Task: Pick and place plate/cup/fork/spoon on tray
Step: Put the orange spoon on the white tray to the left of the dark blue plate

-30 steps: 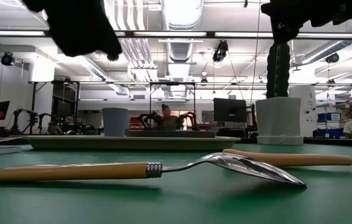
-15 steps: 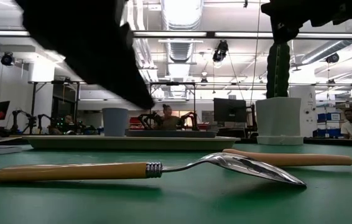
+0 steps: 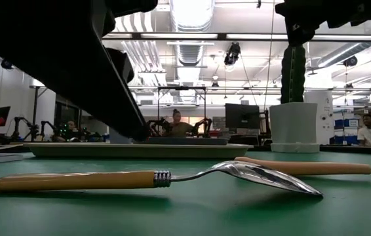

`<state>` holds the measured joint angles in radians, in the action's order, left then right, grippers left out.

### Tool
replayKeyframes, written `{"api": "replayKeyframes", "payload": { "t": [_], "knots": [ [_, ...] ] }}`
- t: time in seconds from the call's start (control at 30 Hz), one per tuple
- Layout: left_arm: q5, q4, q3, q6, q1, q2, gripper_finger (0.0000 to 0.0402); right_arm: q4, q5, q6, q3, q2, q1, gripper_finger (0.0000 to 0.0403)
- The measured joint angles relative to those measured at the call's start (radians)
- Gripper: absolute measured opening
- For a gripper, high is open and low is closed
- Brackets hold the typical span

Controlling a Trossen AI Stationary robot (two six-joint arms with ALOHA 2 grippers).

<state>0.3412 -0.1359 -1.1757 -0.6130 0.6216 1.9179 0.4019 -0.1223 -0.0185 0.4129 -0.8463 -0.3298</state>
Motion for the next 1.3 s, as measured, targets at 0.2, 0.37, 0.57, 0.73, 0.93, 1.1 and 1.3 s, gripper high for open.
{"api": "replayKeyframes", "payload": {
  "t": [0.2,0.37,0.57,0.73,0.93,1.1,1.3],
  "knots": [
    [0.033,0.101,0.069,0.018,0.004,0.000,0.0187,0.000,0.000,-0.005,0.000,0.000,0.000,0.0059],
    [0.034,0.206,0.096,0.030,0.007,0.043,0.0187,0.000,0.000,-0.007,0.000,-0.001,0.000,0.0059],
    [0.049,0.218,0.057,0.046,0.019,0.124,0.0181,-0.002,0.000,-0.005,0.000,-0.001,0.000,0.0059],
    [0.053,0.215,0.070,0.044,0.019,0.135,0.0124,-0.001,0.000,-0.006,0.000,-0.002,0.000,0.0059],
    [0.041,0.211,0.094,0.043,0.019,0.092,0.0028,-0.002,0.000,-0.007,0.000,-0.002,0.000,0.0059],
    [0.013,0.168,0.112,0.095,0.019,0.011,0.0028,-0.002,0.000,-0.007,-0.001,-0.002,0.000,0.0059],
    [0.137,0.231,0.141,0.208,0.017,-0.175,0.0028,-0.002,-0.001,-0.019,-0.001,-0.002,0.000,0.0059]
  ]
}}
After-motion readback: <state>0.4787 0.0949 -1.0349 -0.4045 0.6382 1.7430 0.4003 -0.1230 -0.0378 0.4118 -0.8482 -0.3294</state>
